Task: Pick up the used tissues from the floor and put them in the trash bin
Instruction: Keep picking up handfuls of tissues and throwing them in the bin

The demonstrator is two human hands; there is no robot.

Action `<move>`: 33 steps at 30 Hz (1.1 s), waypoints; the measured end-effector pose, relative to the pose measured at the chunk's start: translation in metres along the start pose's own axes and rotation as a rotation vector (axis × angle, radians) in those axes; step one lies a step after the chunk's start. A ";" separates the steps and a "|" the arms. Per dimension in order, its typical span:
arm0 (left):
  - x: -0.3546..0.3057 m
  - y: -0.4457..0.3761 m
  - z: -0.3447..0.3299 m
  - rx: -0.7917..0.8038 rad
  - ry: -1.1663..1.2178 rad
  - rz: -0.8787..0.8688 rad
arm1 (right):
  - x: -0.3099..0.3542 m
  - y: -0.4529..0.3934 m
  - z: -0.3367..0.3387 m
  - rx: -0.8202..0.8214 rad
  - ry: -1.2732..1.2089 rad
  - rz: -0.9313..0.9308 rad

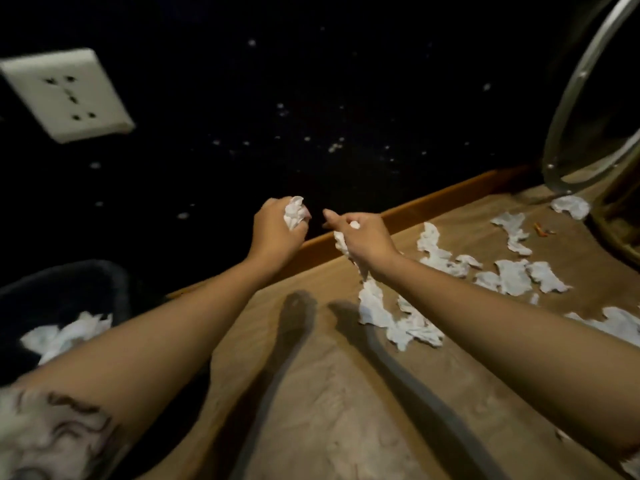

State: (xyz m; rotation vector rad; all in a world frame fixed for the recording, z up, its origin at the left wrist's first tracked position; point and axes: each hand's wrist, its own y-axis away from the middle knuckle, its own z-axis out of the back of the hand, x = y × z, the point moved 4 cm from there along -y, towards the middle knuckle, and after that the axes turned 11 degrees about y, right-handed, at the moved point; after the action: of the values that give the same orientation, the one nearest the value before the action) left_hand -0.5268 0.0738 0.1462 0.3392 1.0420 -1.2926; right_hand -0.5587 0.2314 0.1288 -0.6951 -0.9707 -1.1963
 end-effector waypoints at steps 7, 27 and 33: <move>0.055 0.048 0.109 -0.088 0.019 0.088 | 0.073 0.014 -0.104 0.222 0.044 0.119; 0.160 0.169 0.288 -0.976 0.153 0.717 | 0.157 0.090 -0.311 0.700 -0.350 0.023; 0.114 0.125 0.260 -1.074 0.138 0.401 | 0.138 0.051 -0.270 0.490 -0.489 0.080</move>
State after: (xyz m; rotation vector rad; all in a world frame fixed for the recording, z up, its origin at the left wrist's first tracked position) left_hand -0.3101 -0.1473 0.1541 -0.1903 1.5341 -0.2438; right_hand -0.4340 -0.0494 0.1361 -0.6301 -1.5609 -0.6793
